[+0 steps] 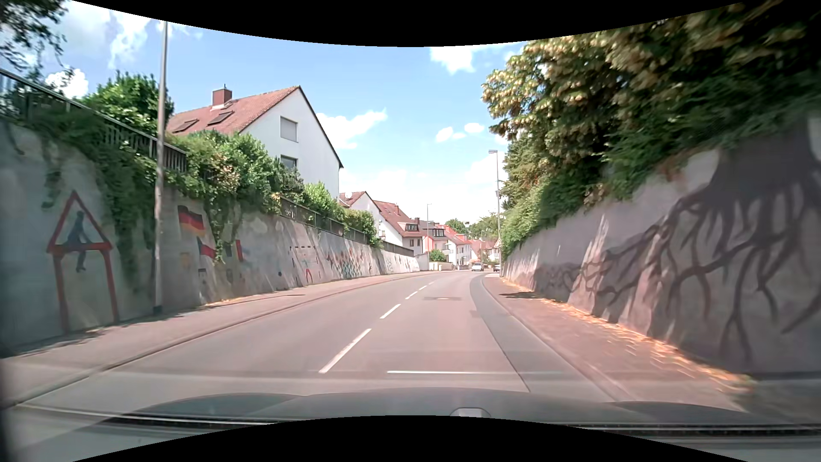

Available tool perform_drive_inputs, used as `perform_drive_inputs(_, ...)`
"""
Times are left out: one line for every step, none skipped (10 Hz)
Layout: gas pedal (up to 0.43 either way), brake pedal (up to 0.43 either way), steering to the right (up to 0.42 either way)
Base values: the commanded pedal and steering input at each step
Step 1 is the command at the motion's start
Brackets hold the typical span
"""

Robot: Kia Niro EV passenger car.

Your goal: Follow the waypoints while adhering to traffic rules and regulations

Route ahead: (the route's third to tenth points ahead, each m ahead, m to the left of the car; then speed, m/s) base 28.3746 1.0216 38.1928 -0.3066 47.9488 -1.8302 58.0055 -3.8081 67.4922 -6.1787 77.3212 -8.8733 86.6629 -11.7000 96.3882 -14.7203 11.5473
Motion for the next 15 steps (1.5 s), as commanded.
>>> perform_drive_inputs(0.000,0.000,0.014)
perform_drive_inputs(0.000,0.000,0.014)
perform_drive_inputs(0.000,0.000,0.014)
perform_drive_inputs(0.000,0.000,0.014)
perform_drive_inputs(0.000,0.000,0.014)
perform_drive_inputs(0.000,0.000,0.013)
perform_drive_inputs(0.000,0.000,0.013)
perform_drive_inputs(0.000,0.000,0.013)
perform_drive_inputs(0.000,0.000,0.013)
perform_drive_inputs(0.000,0.000,0.014)
perform_drive_inputs(0.000,0.000,0.016)
perform_drive_inputs(0.000,0.000,0.018)
perform_drive_inputs(0.000,0.000,0.018)
perform_drive_inputs(0.000,0.000,0.018)
perform_drive_inputs(0.000,0.000,0.018)
